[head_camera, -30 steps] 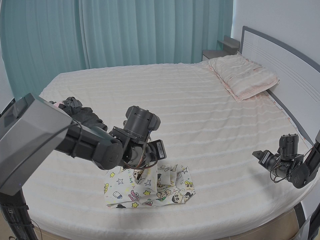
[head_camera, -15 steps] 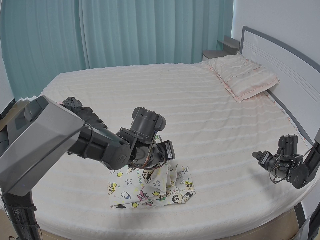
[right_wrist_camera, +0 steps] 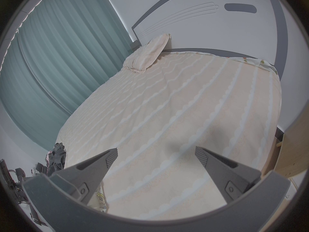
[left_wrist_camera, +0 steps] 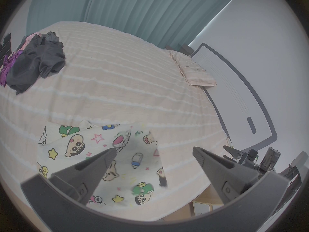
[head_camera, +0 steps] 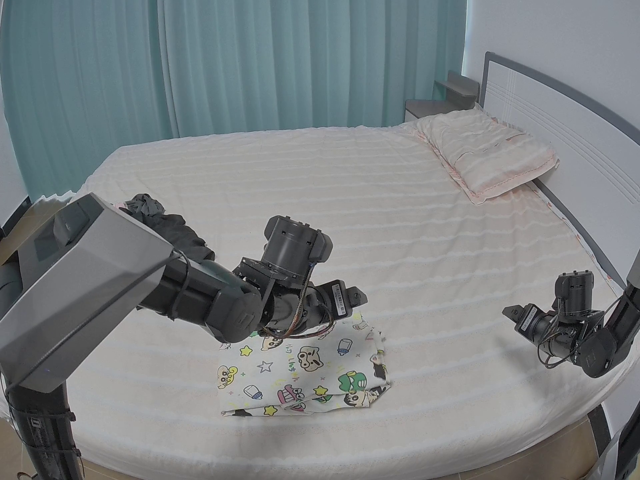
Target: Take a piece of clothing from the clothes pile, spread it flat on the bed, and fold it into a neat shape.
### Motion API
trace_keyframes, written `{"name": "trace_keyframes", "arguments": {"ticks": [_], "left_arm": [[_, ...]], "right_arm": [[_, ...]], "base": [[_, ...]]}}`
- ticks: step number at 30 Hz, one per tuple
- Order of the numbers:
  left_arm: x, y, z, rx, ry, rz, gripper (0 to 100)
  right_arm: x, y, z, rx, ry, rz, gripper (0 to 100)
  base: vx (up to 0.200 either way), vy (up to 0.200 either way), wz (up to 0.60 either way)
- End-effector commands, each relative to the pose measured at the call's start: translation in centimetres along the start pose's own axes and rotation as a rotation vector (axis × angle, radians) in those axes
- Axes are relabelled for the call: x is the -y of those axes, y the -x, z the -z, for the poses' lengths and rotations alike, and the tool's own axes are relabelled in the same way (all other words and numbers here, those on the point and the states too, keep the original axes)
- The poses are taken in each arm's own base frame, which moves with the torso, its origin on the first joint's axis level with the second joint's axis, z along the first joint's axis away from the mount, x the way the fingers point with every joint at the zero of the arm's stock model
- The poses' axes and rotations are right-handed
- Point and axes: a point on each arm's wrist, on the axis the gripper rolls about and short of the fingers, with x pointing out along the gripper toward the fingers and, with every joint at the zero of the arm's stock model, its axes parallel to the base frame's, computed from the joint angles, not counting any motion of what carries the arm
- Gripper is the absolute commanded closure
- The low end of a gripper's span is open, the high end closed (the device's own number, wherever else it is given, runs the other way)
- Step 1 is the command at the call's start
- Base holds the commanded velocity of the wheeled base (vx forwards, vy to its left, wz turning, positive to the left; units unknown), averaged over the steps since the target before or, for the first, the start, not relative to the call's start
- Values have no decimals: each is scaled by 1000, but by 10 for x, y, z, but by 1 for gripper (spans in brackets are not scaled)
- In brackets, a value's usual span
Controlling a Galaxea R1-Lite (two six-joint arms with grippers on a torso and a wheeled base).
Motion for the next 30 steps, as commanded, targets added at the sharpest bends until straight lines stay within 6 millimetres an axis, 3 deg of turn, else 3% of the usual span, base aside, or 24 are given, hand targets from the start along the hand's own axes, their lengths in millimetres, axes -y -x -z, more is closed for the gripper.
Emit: {"name": "trace_keyframes", "arguments": {"ticks": [1,5,12,18,21,24,30], "left_arm": [[-7,1,7,-20,17,-34,0],[-27,15,23,-56,66,-82,0],[-67,64,33,39,236,-71,0],[-79,93,53,51,309,-55,0],[-82,104,58,57,347,-42,0],[-85,110,63,45,365,-36,0],[-87,110,60,51,392,-34,0]], "right_arm": [[1,-1,2,-7,3,4,0],[0,0,3,-10,4,0,0],[-11,4,17,-57,29,-45,0],[-20,9,32,-105,70,-77,0],[-24,12,38,-123,85,-99,0],[-32,15,42,-136,68,-144,0],[-46,8,58,-160,88,-224,0]], "base": [[0,0,0],[0,0,0],[0,0,0],[0,0,0],[-200,0,0],[-200,0,0],[0,0,0]]}}
